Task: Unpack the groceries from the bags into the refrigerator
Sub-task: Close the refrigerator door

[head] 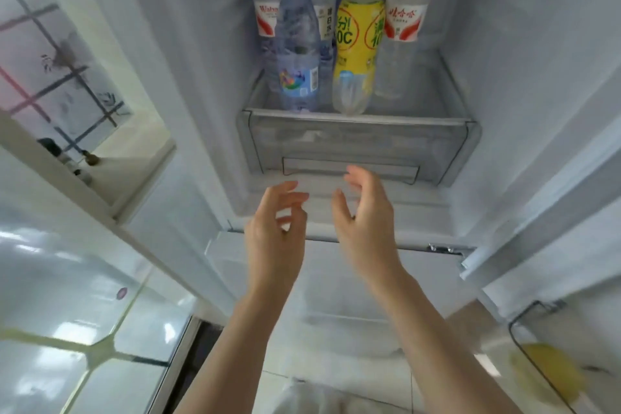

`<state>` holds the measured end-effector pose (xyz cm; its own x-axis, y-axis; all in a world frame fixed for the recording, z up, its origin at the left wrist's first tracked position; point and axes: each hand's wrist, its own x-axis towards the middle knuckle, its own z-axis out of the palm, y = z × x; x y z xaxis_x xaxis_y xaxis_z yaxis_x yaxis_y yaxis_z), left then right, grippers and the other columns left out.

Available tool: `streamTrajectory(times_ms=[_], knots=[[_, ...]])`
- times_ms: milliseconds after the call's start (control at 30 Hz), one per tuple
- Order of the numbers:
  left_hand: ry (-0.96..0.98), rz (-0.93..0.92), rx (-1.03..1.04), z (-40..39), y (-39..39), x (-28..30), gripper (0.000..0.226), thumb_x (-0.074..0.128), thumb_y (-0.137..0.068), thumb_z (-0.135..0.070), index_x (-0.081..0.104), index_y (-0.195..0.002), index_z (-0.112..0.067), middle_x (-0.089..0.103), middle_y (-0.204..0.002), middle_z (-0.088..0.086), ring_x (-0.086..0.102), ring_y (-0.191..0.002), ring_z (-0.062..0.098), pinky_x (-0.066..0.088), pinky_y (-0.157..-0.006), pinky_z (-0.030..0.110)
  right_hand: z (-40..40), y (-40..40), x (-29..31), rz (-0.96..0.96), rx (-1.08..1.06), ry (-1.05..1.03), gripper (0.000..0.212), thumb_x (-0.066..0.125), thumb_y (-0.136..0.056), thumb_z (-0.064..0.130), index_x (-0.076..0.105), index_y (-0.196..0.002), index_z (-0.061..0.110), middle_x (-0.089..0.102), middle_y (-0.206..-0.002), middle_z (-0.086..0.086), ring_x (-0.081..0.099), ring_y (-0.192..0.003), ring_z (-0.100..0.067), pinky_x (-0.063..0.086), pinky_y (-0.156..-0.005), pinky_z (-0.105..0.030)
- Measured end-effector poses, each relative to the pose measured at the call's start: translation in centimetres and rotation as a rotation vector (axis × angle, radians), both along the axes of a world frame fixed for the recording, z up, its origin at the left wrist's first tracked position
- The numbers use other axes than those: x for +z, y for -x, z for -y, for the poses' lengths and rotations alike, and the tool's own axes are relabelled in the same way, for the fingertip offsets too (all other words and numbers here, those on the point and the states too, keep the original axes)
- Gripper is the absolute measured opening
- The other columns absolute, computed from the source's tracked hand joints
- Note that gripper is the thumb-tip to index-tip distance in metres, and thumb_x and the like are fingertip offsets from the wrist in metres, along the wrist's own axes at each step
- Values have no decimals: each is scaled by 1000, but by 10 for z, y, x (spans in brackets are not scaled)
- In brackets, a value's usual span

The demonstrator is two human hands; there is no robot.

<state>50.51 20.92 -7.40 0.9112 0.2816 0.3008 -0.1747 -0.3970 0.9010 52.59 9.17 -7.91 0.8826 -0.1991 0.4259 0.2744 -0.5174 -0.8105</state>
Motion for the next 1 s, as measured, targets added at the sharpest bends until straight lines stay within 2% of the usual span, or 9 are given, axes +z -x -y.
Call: streamTrajectory(times_ms=[167,333,500,667,767,867,1000], knots=[[-85,-75,-16,-14,62,-30,32,56,-89,0,61,-111,-21,70,-87,-15,62,-84,-2,46,-68,7,-1,67,-18,-90,68,19,34,57,-93,18,51,-124,7,61,-116,-5,57,-108,-13,47,-94,-31],[-101,-161,-40,-33,124,-54,28,55,-90,-3,60,-107,-25,69,-82,-15,61,-80,0,46,-65,9,-1,135,-29,-186,56,46,33,55,-94,21,51,-126,15,61,-114,3,56,-108,-8,46,-96,-27],[-121,-218,-90,-56,194,-68,25,55,-91,-7,61,-106,-26,69,-80,-14,63,-77,3,48,-63,12,-8,207,-42,-224,-28,43,29,57,-93,18,53,-121,15,63,-108,4,59,-104,-7,49,-92,-28],[-163,-252,-187,-63,260,-79,24,56,-91,-7,61,-104,-26,70,-79,-10,64,-75,5,45,-64,7,-4,287,-48,-237,-130,-12,28,59,-92,15,55,-119,13,65,-104,4,61,-100,-8,51,-88,-30],[-212,-268,-253,-56,293,-80,24,57,-91,-8,61,-103,-27,68,-79,-11,63,-76,2,43,-63,6,6,331,-48,-305,-179,-71,27,57,-92,16,55,-119,17,64,-104,7,61,-99,-8,51,-85,-31],[-255,-287,-321,-44,316,-81,21,57,-92,-12,61,-105,-29,67,-80,-13,63,-77,4,48,-66,16,22,365,-45,-336,-222,-112,27,56,-93,17,54,-120,21,63,-104,11,60,-100,-1,48,-84,-25],[-328,-270,-402,-11,342,-81,19,56,-93,-18,61,-106,-30,67,-84,-12,62,-80,4,53,-70,28,52,403,-42,-323,-314,-109,24,57,-92,14,56,-114,22,63,-97,16,59,-95,7,51,-82,-26]])
